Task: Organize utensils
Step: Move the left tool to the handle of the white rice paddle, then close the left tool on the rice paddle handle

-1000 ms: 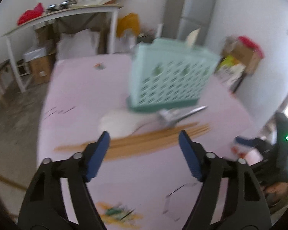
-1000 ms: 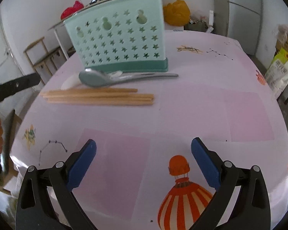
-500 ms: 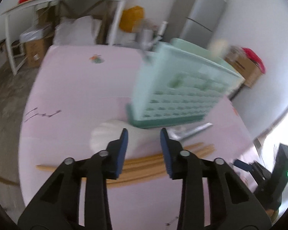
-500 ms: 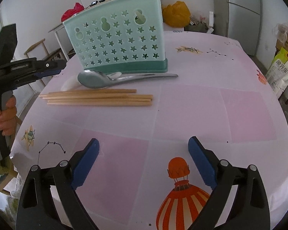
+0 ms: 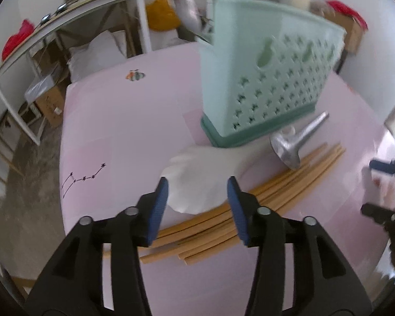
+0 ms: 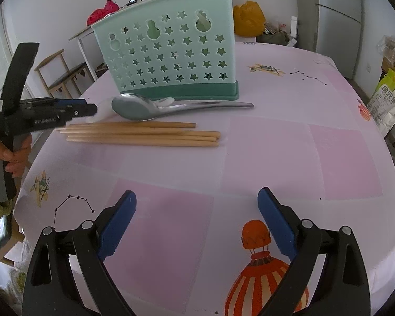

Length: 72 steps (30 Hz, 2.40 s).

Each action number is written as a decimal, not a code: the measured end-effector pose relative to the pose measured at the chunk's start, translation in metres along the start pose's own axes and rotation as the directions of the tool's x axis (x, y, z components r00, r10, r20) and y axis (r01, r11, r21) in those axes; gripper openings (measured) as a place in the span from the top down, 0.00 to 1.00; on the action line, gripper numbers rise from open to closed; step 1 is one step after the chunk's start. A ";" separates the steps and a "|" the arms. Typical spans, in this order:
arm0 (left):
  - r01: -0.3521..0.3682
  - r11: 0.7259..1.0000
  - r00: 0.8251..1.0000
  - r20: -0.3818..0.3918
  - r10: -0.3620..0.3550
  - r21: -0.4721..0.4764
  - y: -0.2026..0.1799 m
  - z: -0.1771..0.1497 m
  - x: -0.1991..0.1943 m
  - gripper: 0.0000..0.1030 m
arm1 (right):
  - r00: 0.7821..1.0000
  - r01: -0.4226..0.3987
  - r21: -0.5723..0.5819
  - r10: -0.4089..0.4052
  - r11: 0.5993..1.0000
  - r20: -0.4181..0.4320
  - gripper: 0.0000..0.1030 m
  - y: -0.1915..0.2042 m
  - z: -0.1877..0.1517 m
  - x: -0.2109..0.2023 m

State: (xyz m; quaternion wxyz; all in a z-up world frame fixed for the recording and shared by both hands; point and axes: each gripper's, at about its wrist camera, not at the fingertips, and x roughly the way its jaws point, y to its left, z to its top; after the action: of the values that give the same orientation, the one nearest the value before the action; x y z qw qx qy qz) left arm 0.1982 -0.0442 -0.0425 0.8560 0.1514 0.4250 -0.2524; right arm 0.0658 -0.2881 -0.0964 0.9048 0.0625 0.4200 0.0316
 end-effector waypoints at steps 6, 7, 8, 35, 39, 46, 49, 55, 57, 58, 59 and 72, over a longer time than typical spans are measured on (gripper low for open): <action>0.036 0.997 0.999 -0.044 -0.032 0.072 -0.009 -0.004 0.006 0.52 | 1.000 0.009 0.001 -0.009 1.000 -0.004 0.12 0.002 0.001 0.001; 0.034 0.996 0.998 -0.055 -0.030 0.084 -0.009 -0.004 0.008 0.50 | 1.000 0.010 0.000 -0.010 1.000 -0.005 0.12 0.002 0.001 0.002; 0.021 0.992 0.998 -0.069 -0.013 0.121 -0.012 -0.004 0.010 0.47 | 1.000 0.012 -0.002 -0.012 1.000 -0.006 0.12 0.003 0.001 0.002; 0.094 0.903 0.993 -0.109 -0.053 0.420 -0.025 0.021 0.023 0.56 | 1.000 0.016 -0.010 -0.016 1.000 -0.007 0.12 0.009 0.003 0.004; 0.052 0.840 0.998 -0.060 -0.024 0.541 -0.039 0.012 0.013 0.69 | 1.000 0.017 -0.010 -0.017 1.000 -0.007 0.12 0.009 0.003 0.005; -0.025 0.832 0.998 0.055 -0.006 0.555 -0.038 0.009 -0.003 0.76 | 1.000 0.026 -0.013 -0.026 1.000 -0.009 0.12 0.011 0.004 0.006; -0.063 0.830 0.995 0.098 0.010 0.553 -0.035 0.007 -0.007 0.76 | 1.000 0.026 -0.011 -0.027 1.000 -0.009 0.12 0.011 0.004 0.006; -0.093 0.849 0.992 0.121 0.034 0.520 -0.025 0.013 0.000 0.76 | 1.000 0.025 -0.008 -0.026 1.000 -0.009 0.12 0.011 0.005 0.006; -0.060 0.872 0.994 0.107 0.009 0.486 -0.018 0.017 -0.002 0.76 | 1.000 0.024 -0.007 -0.025 1.000 -0.009 0.12 0.011 0.005 0.006; -0.053 0.881 0.994 0.107 0.003 0.470 -0.015 0.019 -0.003 0.76 | 1.000 0.023 -0.005 -0.023 1.000 -0.008 0.12 0.011 0.006 0.006; -0.048 0.887 0.995 0.105 0.000 0.459 -0.011 0.017 -0.005 0.75 | 1.000 0.022 -0.002 -0.022 1.000 -0.007 0.12 0.011 0.005 0.006; 0.072 0.958 0.997 -0.038 -0.064 0.278 0.012 -0.003 0.018 0.47 | 0.999 -0.031 0.043 0.032 0.999 -0.015 0.14 0.004 0.008 0.003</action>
State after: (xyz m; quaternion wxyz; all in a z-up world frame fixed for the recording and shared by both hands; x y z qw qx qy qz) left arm 0.2120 -0.0377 -0.0580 0.8106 0.2596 0.4023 -0.3372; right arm 0.0742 -0.2848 -0.0932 0.8994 0.0881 0.4265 0.0374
